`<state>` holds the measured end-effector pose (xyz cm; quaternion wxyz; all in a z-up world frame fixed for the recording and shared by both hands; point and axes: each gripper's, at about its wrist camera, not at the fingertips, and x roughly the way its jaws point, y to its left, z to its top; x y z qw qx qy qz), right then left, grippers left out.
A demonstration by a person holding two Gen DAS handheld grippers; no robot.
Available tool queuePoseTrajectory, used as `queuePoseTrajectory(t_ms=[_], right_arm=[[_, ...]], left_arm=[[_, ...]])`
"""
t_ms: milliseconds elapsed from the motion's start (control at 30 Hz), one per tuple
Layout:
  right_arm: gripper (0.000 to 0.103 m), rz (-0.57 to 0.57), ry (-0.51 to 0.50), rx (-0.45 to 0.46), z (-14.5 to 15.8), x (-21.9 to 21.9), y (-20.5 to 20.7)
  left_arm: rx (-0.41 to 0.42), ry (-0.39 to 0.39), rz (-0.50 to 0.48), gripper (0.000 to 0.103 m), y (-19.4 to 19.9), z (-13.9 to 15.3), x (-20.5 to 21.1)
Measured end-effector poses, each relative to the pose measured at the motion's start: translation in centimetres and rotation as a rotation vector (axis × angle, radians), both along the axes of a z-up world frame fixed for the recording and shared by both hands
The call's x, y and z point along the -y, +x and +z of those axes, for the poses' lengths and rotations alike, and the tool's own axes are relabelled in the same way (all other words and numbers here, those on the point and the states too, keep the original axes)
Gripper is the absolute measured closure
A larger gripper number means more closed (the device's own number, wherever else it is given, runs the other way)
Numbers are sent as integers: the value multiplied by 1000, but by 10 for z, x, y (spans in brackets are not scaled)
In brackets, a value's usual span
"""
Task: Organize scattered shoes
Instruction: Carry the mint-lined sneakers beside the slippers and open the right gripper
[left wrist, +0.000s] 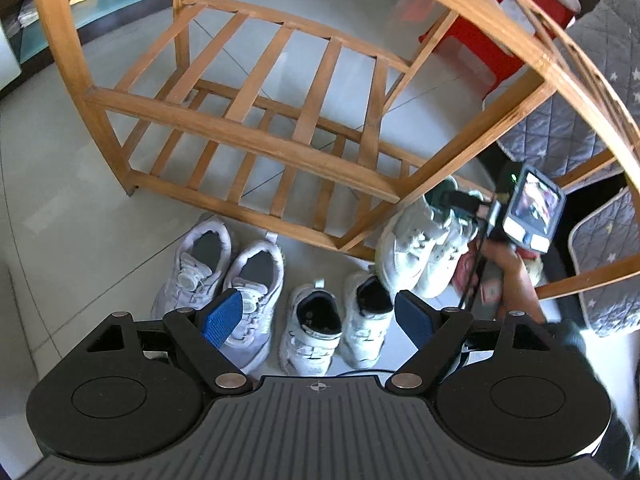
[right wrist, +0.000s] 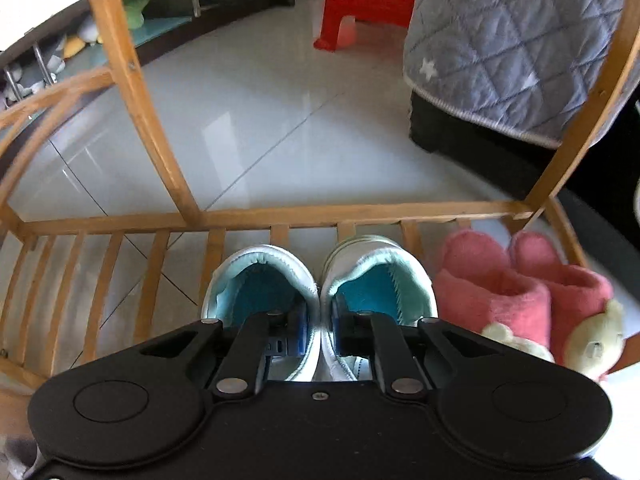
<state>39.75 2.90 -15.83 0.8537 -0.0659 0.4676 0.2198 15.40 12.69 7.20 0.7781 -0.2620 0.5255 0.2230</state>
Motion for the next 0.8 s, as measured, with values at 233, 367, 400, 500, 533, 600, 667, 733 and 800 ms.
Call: queuePoseTrajectory(t_ms=[233, 367, 400, 500, 533, 600, 667, 733, 800], right_arm=[[88, 5, -62, -4, -22, -19, 16], [84, 48, -76, -9, -21, -22, 17], [84, 60, -78, -5, -19, -22, 15], [84, 79, -68, 5, -9, -16, 8], [84, 88, -64, 11, -5, -12, 3], [84, 106, -70, 24, 4, -4, -7], [84, 112, -67, 23, 10, 7, -16], [84, 115, -60, 29, 18, 17, -27], [84, 108, -55, 21, 21, 28, -39]], left_arm=[[-9, -8, -9, 19, 0, -5, 2], [-10, -13, -5, 19, 0, -4, 2], [-9, -14, -3, 19, 1, -4, 3], [10, -26, -5, 19, 2, -1, 7], [20, -28, -11, 19, 3, 2, 9], [39, -31, -22, 19, 4, 6, 14], [56, -33, -31, 19, 4, 10, 19], [63, -30, -31, 19, 3, 13, 20], [71, -42, -19, 19, 0, 15, 19]])
